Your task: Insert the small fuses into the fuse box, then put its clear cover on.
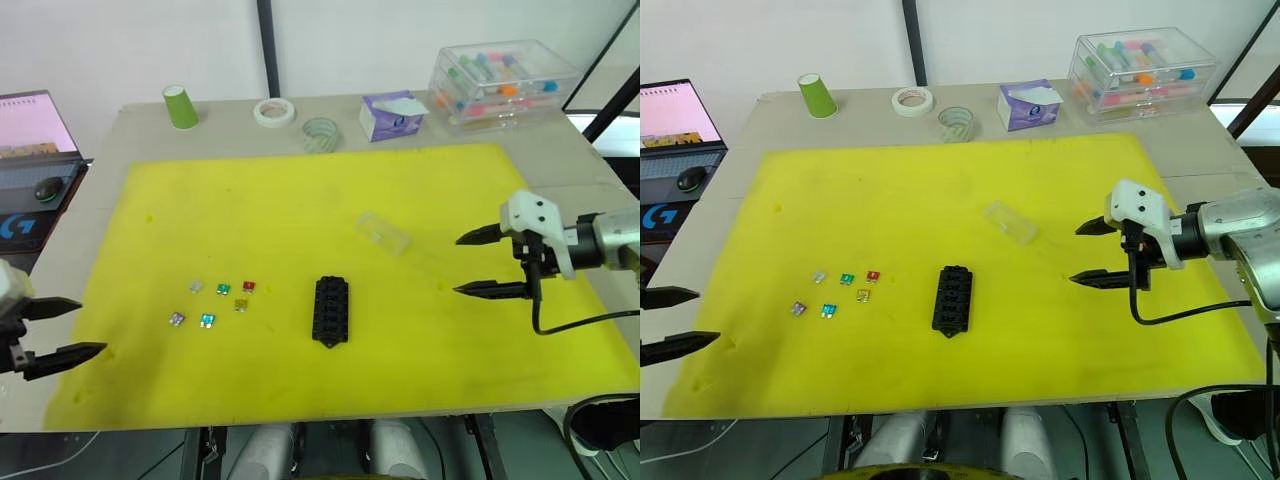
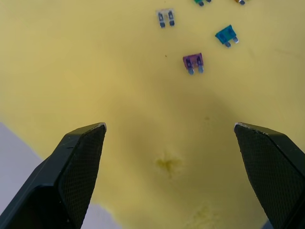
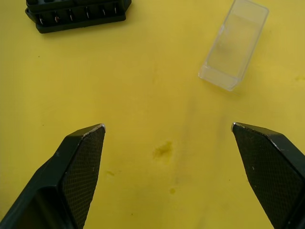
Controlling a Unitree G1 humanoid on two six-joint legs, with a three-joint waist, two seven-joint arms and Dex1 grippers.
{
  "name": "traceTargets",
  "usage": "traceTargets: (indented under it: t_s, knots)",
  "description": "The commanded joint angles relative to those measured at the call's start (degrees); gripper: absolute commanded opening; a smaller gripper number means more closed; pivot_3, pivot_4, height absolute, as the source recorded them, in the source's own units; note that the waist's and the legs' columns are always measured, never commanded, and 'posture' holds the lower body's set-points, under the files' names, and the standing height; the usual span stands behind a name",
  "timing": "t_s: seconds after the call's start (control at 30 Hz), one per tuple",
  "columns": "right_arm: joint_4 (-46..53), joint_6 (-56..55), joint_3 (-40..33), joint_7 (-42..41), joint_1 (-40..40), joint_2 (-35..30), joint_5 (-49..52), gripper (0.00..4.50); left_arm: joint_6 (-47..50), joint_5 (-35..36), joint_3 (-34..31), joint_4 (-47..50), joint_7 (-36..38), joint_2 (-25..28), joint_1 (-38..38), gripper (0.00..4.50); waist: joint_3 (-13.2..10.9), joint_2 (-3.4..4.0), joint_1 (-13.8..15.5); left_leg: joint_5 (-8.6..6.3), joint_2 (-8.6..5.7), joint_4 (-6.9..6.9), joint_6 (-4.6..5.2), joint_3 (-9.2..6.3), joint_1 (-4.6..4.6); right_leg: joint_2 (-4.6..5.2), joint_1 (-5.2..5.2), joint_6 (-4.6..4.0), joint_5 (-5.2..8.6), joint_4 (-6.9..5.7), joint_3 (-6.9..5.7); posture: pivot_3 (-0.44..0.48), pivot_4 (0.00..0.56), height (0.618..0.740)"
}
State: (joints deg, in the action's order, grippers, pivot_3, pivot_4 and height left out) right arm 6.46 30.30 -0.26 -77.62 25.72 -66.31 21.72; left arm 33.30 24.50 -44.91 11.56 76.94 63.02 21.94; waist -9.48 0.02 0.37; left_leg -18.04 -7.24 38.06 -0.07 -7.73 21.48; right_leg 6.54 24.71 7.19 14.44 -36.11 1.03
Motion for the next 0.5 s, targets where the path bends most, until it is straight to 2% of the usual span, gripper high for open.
traceTargets:
  t_s: [0.03, 0.5]
  knots:
    - [2.32, 0.77, -2.63, -0.02, 0.13, -1.14, 1.31, 4.48, -0.37, 0.33, 0.21, -0.12, -0.1, 0.23, -0.48, 4.5, 0.0, 0.0, 0.0, 0.0, 0.0, 0.0, 0.0, 0.0, 0.0, 0.0, 0.0, 0.0, 0.0, 0.0, 0.0, 0.0, 0.15, 0.74]
    - [2.75, 0.84, -1.99, 0.66, 0.42, 0.47, 1.76, 4.48, 0.83, 0.1, 0.99, 0.24, -0.38, -0.26, -0.63, 4.5, 0.0, 0.0, 0.0, 0.0, 0.0, 0.0, 0.0, 0.0, 0.0, 0.0, 0.0, 0.0, 0.0, 0.0, 0.0, 0.0, 0.15, 0.74]
